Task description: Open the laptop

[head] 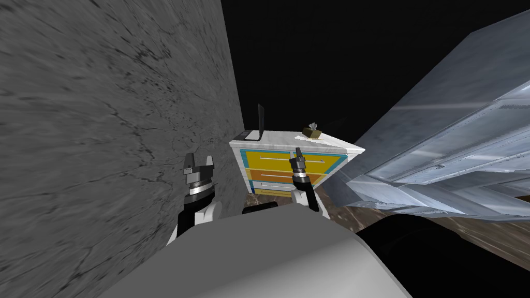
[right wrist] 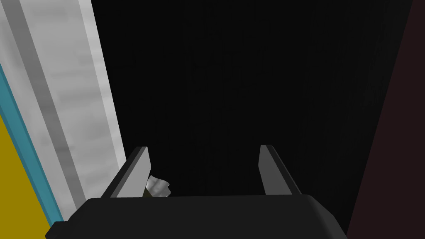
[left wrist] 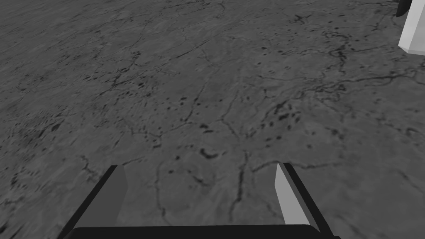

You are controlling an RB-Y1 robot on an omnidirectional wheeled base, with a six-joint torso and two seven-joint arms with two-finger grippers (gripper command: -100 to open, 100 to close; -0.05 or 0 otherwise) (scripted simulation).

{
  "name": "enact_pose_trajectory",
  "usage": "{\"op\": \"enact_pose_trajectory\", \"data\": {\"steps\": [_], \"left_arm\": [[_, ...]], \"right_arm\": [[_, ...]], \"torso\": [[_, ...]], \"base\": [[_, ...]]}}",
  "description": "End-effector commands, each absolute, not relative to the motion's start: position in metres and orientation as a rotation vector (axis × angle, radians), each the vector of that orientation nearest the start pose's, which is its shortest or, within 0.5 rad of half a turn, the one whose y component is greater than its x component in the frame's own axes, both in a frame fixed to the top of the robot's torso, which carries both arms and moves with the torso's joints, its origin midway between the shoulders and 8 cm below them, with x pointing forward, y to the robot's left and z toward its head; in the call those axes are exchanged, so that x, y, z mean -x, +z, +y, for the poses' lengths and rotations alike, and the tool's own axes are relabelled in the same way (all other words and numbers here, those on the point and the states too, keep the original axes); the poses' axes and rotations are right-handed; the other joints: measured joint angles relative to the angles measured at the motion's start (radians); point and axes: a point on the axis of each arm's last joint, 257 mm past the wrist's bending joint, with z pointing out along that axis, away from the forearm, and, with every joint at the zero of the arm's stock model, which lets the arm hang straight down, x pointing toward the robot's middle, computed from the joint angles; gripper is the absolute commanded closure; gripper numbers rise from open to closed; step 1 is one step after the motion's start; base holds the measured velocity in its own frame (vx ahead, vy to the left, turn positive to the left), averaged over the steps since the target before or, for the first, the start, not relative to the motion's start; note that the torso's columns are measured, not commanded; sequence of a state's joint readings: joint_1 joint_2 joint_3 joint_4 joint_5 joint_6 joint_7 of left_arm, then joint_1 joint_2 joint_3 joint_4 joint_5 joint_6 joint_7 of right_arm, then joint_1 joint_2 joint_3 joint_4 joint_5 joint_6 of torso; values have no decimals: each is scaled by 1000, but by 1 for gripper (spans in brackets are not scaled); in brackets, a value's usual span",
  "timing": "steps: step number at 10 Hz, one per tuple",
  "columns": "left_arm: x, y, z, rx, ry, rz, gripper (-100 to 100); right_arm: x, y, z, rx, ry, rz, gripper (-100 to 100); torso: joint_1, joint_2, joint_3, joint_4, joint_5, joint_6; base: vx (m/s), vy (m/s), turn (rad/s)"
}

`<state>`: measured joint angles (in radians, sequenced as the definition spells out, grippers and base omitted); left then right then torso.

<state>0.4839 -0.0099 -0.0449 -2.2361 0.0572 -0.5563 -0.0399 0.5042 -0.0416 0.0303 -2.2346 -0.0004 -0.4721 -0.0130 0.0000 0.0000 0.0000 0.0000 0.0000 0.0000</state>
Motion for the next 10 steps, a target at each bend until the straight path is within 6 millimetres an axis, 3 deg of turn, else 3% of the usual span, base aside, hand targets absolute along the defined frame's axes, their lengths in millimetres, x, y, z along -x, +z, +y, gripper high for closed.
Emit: {"op": "enact_pose_trajectory", "data": {"steps": [1,9,10], "left_arm": [[-345,20,271,672,-1355,558,0],[-345,20,271,672,-1355,558,0],[-350,19,266,649,-1361,596,-100]], "right_arm": [[-358,-4,-269,-701,1325,698,0],[-358,-4,-269,-701,1325,698,0],[-358,-4,-269,-701,1325,698,0]], "torso": [[0,0,0,0,0,0],[0,0,0,0,0,0],[0,0,0,0,0,0]], "base": [[0,0,0],[0,0,0],[-25,-15,-54]]}}
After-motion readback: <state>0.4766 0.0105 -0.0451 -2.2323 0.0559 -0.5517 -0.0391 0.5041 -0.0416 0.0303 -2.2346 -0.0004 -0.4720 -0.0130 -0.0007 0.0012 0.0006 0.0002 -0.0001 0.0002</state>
